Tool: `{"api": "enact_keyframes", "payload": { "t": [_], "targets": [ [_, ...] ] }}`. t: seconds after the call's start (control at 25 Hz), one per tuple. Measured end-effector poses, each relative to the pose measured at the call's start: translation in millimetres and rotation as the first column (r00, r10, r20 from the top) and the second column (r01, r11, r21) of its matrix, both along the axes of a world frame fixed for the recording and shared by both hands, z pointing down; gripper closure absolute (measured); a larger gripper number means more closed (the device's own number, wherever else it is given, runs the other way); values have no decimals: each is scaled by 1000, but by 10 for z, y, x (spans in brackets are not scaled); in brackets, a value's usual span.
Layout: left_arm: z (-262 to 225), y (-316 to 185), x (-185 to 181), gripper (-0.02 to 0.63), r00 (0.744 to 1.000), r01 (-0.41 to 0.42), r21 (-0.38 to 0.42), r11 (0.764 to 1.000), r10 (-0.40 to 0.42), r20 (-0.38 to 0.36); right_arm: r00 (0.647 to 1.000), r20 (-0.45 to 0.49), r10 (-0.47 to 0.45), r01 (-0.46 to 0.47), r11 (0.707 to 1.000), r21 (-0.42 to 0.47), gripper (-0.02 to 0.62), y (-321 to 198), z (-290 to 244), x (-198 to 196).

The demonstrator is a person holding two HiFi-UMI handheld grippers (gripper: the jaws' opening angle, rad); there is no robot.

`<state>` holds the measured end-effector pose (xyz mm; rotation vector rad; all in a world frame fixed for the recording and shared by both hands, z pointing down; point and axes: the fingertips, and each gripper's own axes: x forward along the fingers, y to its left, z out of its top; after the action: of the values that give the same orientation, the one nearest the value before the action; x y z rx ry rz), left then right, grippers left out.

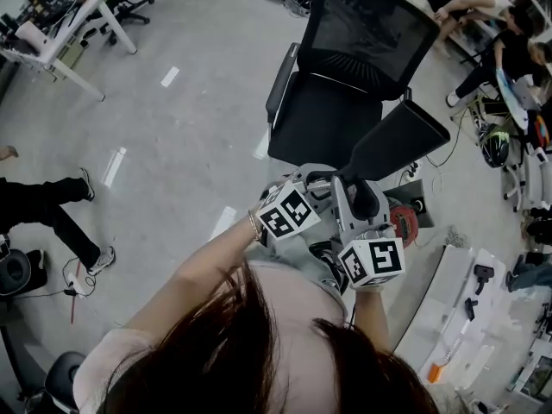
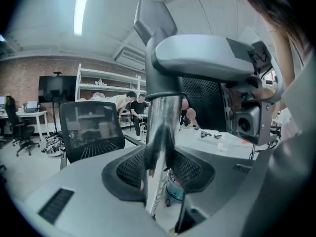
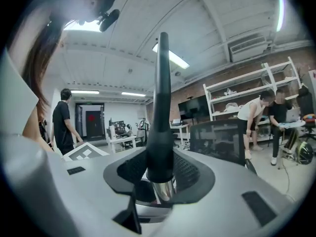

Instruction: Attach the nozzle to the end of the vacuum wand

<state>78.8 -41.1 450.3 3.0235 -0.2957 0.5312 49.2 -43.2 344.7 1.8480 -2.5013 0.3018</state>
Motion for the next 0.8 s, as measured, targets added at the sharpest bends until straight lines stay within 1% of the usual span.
{"api": "enact_keyframes", "payload": {
  "t": [0.08, 0.16, 0.28, 0.36, 0.44, 0.64, 0.72, 0.8],
  "targets": [
    [4, 18, 12, 450, 1000, 5, 5, 1000, -5, 3, 998, -11, 60, -60, 998, 4, 425, 22, 5, 14],
    [6, 40, 14, 449, 1000, -2, 17, 1000, 2, 10, 998, -22, 63, -63, 998, -12, 425, 42, 11, 8],
    [5, 89, 10, 451, 1000, -25, 32, 999, 25, 15, 999, -23, -27, 25, 996, -84, 425, 85, 28, -12],
    [2, 114, 1, 450, 999, -33, 36, 999, 33, 15, 994, -15, -106, 103, 984, -145, 425, 106, 32, -33],
    [-7, 138, -7, 451, 999, -38, 37, 999, 38, 16, 983, -17, -180, 174, 966, -191, 425, 122, 21, -59],
    [-18, 206, 0, 451, 998, -62, 41, 997, 61, 26, 942, -16, -335, 322, 918, -230, 425, 128, -31, -117],
    [-14, 208, -6, 451, 998, -64, 40, 997, 63, 30, 924, -26, -381, 364, 899, -243, 425, 121, -31, -142],
    [-17, 200, -15, 451, 997, -66, 38, 997, 65, 31, 912, -22, -410, 393, 886, -246, 425, 110, -35, -162]
  ]
}}
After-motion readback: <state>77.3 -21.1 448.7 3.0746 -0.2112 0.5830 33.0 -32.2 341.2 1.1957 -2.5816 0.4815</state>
